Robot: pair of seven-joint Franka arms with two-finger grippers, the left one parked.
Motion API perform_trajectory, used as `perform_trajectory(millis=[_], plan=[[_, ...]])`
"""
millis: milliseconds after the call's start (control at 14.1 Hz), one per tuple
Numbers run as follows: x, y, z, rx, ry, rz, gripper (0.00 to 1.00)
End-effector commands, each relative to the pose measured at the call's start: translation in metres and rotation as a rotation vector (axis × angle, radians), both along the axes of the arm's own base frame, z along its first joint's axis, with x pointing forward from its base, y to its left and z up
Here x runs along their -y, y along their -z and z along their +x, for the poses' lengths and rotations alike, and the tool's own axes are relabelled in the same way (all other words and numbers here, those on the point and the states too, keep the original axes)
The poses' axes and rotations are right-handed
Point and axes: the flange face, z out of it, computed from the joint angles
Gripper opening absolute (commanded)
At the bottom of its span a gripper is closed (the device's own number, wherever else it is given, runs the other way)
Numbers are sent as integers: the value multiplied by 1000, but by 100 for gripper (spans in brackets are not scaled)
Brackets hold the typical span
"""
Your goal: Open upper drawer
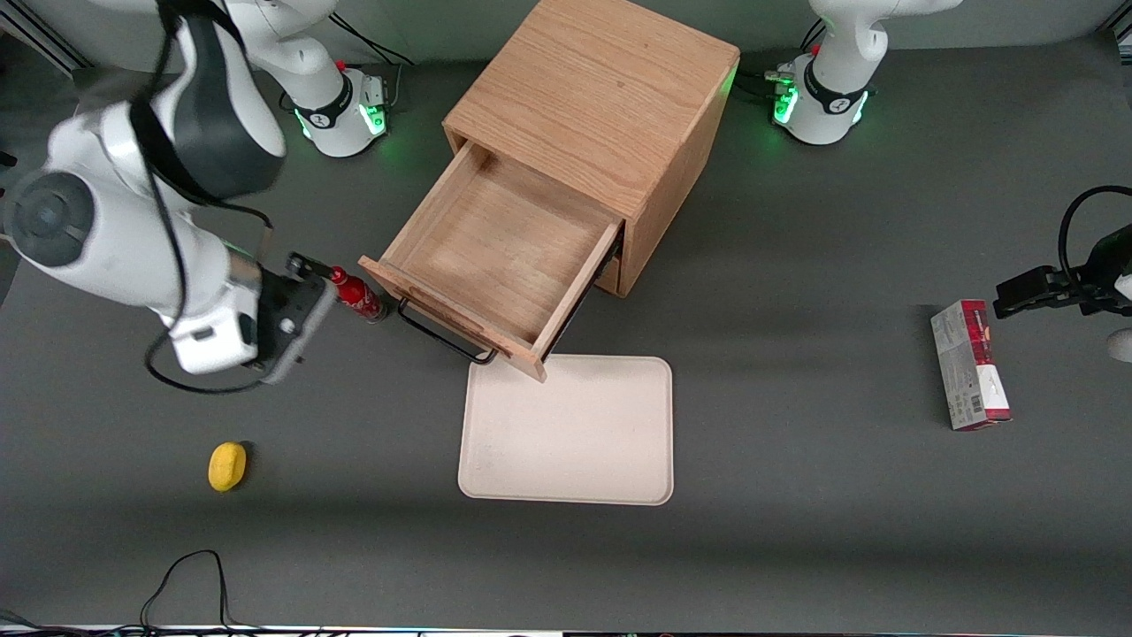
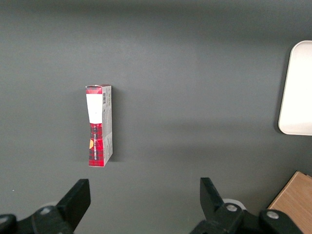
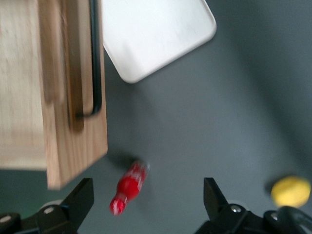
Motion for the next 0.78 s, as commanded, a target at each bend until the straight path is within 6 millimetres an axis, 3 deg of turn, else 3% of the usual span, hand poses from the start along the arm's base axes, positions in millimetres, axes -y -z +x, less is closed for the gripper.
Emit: perform_trajectory(millis=[0,142,284,355,426,710], plan=[[34,13,-28,-45,293,-47,100],[44,18,-30,-63,516,-129,100],[52,2,-31,-100,681,-174,100],[65,-6,-30,-99,732,-175,100],[78,-14,-27,-91,760,-159,100],[86,-34,-32,-68,784,-114,99]])
